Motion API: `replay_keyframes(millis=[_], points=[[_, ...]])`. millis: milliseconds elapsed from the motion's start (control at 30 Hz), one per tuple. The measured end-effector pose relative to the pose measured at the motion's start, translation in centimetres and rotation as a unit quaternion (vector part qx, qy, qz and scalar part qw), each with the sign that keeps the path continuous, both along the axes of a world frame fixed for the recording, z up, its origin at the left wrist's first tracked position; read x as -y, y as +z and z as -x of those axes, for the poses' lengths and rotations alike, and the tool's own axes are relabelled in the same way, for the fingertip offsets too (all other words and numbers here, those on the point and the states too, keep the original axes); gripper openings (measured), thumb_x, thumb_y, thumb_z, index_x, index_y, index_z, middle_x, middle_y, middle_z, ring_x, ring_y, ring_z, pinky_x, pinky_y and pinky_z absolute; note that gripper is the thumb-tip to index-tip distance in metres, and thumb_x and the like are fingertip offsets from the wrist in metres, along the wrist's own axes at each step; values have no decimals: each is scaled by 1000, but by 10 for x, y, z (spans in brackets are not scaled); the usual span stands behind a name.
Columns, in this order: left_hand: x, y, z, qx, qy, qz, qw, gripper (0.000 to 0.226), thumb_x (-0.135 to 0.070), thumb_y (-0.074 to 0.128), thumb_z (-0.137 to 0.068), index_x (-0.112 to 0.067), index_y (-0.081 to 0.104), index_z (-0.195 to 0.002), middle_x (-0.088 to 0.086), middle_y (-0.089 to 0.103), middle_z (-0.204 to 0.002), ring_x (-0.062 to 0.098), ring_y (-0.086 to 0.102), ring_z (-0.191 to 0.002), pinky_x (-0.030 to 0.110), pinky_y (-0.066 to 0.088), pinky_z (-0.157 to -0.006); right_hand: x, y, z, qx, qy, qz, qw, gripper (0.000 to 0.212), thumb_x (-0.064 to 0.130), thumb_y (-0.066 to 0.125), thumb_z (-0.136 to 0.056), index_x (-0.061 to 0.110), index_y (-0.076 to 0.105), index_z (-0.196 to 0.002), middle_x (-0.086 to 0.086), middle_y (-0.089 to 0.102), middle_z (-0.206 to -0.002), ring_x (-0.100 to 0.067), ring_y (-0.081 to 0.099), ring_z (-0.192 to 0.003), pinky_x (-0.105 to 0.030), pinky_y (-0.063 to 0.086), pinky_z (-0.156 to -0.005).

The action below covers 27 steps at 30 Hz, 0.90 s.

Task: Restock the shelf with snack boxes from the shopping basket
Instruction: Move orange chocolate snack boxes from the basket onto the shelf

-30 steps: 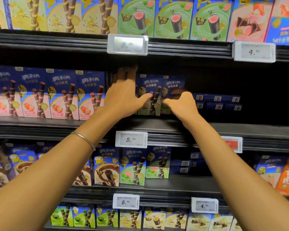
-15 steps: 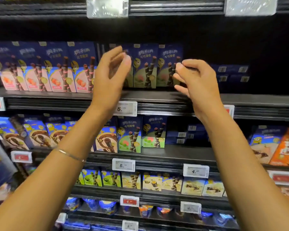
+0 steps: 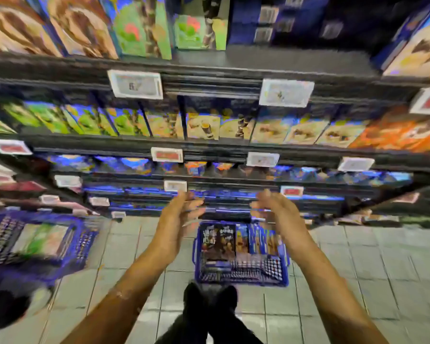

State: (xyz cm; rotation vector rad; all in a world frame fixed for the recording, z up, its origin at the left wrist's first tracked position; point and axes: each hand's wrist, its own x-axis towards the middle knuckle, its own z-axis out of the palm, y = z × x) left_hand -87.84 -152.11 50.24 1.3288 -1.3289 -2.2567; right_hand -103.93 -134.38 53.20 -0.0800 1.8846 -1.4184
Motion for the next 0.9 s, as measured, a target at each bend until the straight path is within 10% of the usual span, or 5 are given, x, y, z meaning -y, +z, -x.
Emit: replay_keyframes(millis=[200,467,567,667,900], points=[[-28,-127,-17,137,-59,-87,985,53,-59,38,-107,-17,65,-126,6,76,-116,22,71,-94,35,52,-78,-52,-162,-23,34,-33,-156,987,36,16,53,-105,-5,54,-133,-25,66,-94,-25,58,-76,-20,47,-54],[-60,-337,-15,200,-78,-84,973,54,-58,35,-109,-15,64,-124,7,74,-113,29,67,-106,40,49,-91,-65,-423,-36,84,182,-279,939,22,33,59,-99,28,57,-77,-2,61,-96,-19,58,-86,-33,50,-83],[-59,-418,8,187,-67,-97,975,59,-59,32,-109,-13,64,-130,6,73,-109,27,67,-103,37,49,-84,-58,-539,-44,17,290,-320,902,22,35,63,-94,16,64,-83,-7,62,-81,-24,62,-80,-33,45,-72],[-49,-486,32,149,-48,-112,981,62,-68,30,-105,-18,63,-123,8,74,-120,25,73,-96,36,55,-76,-55,-650,-51,-18,379,-305,873,33,31,63,-96,11,61,-121,-17,66,-113,-32,65,-105,-34,46,-80],[-50,-560,61,79,19,-151,985,71,-75,29,-102,-17,67,-118,6,77,-114,25,76,-98,39,54,-77,-61,-785,-47,-229,522,-326,754,52,46,65,-91,14,53,-130,-8,57,-129,-30,55,-121,-40,50,-96]])
